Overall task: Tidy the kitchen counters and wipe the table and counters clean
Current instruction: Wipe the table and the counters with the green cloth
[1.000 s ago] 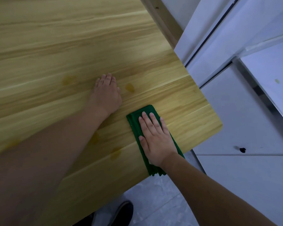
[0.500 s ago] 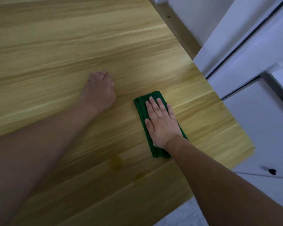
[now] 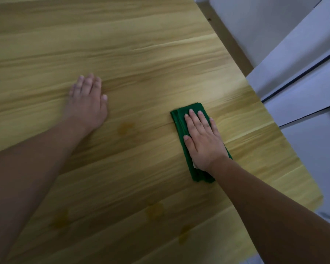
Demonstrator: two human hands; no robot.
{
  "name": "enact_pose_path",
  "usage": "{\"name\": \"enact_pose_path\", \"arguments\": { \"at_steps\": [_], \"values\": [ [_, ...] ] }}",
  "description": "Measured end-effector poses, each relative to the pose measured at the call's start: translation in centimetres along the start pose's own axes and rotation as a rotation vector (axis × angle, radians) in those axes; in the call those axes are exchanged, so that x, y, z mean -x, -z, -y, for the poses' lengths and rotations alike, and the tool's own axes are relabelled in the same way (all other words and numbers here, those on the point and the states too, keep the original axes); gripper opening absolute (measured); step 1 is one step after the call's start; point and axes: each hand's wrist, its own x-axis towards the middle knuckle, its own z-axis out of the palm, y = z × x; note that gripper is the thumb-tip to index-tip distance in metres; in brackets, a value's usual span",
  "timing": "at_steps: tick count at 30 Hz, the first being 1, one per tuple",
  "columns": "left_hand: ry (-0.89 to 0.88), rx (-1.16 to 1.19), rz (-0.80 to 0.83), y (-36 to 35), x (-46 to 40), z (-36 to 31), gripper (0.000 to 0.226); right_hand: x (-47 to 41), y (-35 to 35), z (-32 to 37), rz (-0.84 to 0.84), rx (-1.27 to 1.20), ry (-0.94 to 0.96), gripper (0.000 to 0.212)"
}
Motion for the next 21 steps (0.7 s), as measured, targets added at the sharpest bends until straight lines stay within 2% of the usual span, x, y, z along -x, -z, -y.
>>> {"name": "enact_pose_path", "arguments": {
  "at_steps": [21],
  "values": [
    [0.003,-0.019,0.013,-0.9,0.4,1.2,0.057,-0.3,0.3,1.5,0.025,0.032,-0.054,0.063]
  ]
}}
